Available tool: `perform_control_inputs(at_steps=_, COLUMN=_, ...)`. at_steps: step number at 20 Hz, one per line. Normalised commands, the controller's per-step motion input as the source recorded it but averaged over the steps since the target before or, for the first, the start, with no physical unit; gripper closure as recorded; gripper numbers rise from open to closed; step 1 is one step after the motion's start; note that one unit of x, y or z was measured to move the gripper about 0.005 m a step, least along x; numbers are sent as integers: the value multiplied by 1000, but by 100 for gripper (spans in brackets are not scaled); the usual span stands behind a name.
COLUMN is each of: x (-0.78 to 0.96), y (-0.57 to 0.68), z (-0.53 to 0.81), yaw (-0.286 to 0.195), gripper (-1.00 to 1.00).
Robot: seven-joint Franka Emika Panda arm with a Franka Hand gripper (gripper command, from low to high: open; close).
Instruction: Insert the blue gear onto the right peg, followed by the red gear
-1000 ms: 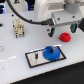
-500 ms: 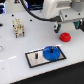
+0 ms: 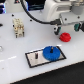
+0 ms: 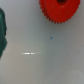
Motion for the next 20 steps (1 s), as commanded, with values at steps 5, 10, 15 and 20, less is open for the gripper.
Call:
perform_control_inputs(at_steps=5, x=219, y=-266, z=0, yaw=0, gripper=-100)
perform_control_inputs(at_steps=10, x=378, y=-127, z=-7, yaw=0, gripper=-100)
perform_control_inputs(at_steps=15, x=52, y=61, z=-87, yaw=0, gripper=-100)
perform_control_inputs(at_steps=20, x=-121, y=173, z=-294, yaw=0, gripper=-100)
